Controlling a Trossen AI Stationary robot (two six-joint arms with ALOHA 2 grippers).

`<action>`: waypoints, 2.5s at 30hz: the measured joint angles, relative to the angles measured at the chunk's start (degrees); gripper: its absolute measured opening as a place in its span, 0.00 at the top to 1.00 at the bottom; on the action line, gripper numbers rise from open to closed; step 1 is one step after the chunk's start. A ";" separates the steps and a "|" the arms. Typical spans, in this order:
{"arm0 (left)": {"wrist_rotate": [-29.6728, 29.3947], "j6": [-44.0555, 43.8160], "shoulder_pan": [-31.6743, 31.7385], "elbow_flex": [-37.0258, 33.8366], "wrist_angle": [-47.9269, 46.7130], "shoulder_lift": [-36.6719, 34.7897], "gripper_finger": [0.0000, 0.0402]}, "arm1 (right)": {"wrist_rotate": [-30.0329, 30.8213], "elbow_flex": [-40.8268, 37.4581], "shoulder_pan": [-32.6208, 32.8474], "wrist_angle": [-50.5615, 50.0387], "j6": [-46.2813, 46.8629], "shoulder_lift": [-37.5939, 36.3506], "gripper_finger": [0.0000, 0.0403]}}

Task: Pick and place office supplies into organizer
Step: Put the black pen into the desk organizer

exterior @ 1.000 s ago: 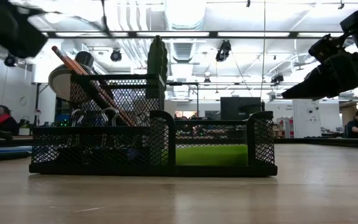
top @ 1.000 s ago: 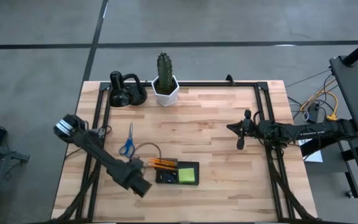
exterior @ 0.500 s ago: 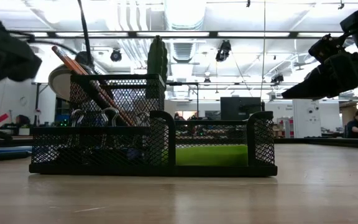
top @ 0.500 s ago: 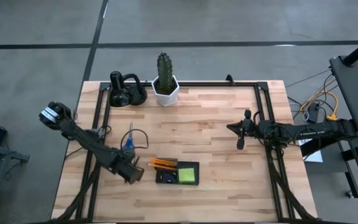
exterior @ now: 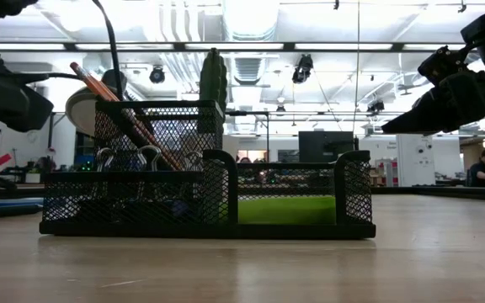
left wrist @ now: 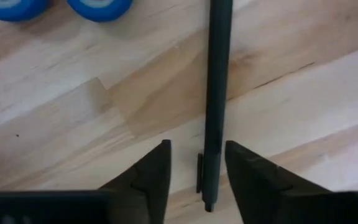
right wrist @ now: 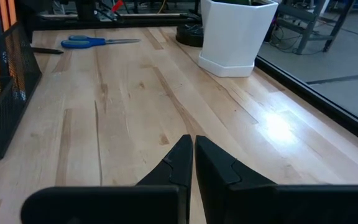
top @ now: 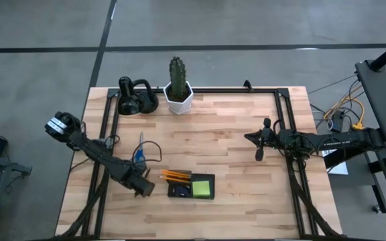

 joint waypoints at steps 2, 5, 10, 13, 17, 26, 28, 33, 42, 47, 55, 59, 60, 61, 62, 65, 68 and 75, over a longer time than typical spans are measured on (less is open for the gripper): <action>-0.02 -0.12 0.21 0.00 0.07 -0.02 0.61 | 0.00 0.00 -0.02 0.02 0.00 0.00 0.98; -0.67 -1.85 0.70 0.00 0.03 0.01 0.55 | 0.00 0.00 0.00 0.01 0.00 0.01 0.98; -1.42 -1.54 1.33 0.00 0.43 1.33 0.52 | -0.01 0.00 0.00 0.00 0.00 0.00 0.98; -1.32 -1.15 1.44 0.04 1.29 2.73 0.52 | 0.00 0.00 0.00 0.00 0.00 0.01 0.98; -1.19 -1.06 1.44 0.20 1.70 4.28 0.52 | 0.00 0.00 0.00 0.00 0.00 0.00 0.98; -1.17 -1.03 1.41 0.11 1.90 4.29 0.52 | -0.01 0.00 0.00 -0.02 0.02 0.00 0.98; -1.17 -1.03 1.41 0.09 2.13 4.31 0.54 | 0.00 0.00 0.00 -0.02 0.00 0.02 0.98; -1.24 -1.01 1.41 0.09 2.94 4.33 0.67 | -0.01 0.00 -0.02 -0.02 0.02 0.02 0.98; -0.87 -1.03 1.44 0.09 3.42 4.42 0.96 | 0.00 0.00 -0.02 -0.04 0.00 0.02 0.98; -0.04 -0.99 1.44 0.09 3.19 4.42 0.96 | -0.01 0.00 0.00 -0.04 0.01 0.00 0.98; 1.59 1.41 1.46 0.62 2.52 4.42 0.97 | 0.00 0.00 0.00 -0.04 0.02 0.00 0.98; 2.25 4.01 1.42 1.66 2.08 4.56 0.97 | 0.00 0.00 0.00 -0.04 0.00 0.00 0.98; 2.81 4.57 1.39 1.93 2.06 4.58 0.97 | -0.02 0.00 0.00 -0.02 0.02 0.00 0.98; 2.98 4.88 1.32 2.28 2.09 4.59 0.97 | 0.00 0.00 -0.02 -0.04 0.02 0.02 0.98; 2.99 5.01 1.30 2.59 2.19 4.58 0.98 | 0.00 0.00 -0.02 -0.04 0.00 0.02 0.98; 2.84 5.09 1.35 3.07 2.16 4.57 0.98 | -0.01 0.00 -0.01 -0.04 0.01 0.01 0.98; 3.80 5.10 1.35 3.43 2.29 4.57 0.98 | -0.02 0.00 0.00 -0.04 0.00 0.02 0.98; 7.37 6.07 1.35 4.36 2.32 4.50 0.98 | 0.00 0.00 -0.02 -0.04 0.01 0.02 0.98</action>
